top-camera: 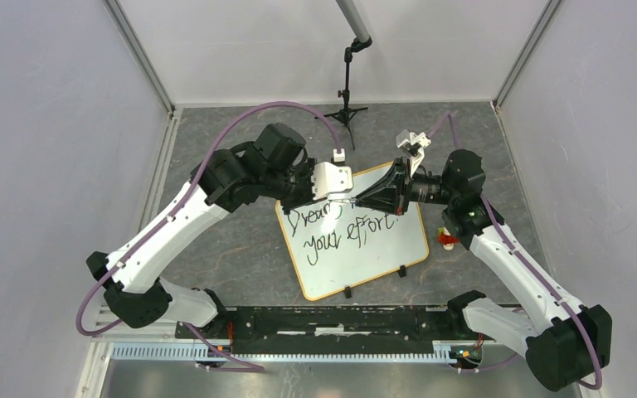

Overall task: Write a sentence on the whiteboard
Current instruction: Insert the whiteboard marker without the cap into the pen cap.

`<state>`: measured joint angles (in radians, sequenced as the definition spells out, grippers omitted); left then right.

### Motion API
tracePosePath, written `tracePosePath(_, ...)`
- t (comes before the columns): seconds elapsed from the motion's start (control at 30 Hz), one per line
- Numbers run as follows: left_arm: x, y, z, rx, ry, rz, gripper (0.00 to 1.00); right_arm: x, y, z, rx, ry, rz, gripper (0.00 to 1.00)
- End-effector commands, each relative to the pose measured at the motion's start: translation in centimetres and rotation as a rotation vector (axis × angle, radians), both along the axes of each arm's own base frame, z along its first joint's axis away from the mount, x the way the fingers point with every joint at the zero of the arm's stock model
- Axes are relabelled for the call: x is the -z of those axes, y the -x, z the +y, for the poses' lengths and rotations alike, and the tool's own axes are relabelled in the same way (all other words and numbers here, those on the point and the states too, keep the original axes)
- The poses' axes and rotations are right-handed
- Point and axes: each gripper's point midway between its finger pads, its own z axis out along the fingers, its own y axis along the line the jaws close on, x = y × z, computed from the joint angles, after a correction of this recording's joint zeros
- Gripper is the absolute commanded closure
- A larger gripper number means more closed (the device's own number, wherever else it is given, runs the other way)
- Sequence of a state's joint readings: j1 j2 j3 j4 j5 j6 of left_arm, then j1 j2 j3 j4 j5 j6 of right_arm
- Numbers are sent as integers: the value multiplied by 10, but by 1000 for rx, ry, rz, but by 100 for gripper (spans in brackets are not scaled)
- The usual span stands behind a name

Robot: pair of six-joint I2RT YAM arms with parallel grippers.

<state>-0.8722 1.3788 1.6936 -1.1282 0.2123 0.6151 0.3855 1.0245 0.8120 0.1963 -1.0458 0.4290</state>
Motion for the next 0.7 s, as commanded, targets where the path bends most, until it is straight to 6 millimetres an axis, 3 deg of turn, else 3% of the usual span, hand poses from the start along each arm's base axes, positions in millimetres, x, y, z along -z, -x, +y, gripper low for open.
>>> tracePosePath(0.0,-22,6,-1,28,60,-42,98,-7,-1,-1,6,8,-59,100)
tracePosePath(0.43,-6,17,4,84,-2,-18,98,-12,5,1,-27,-1,-72,100)
tracePosePath(0.67,-6,18,1,93,-2,-19,98,-11,8,3,-44,1,-72,100)
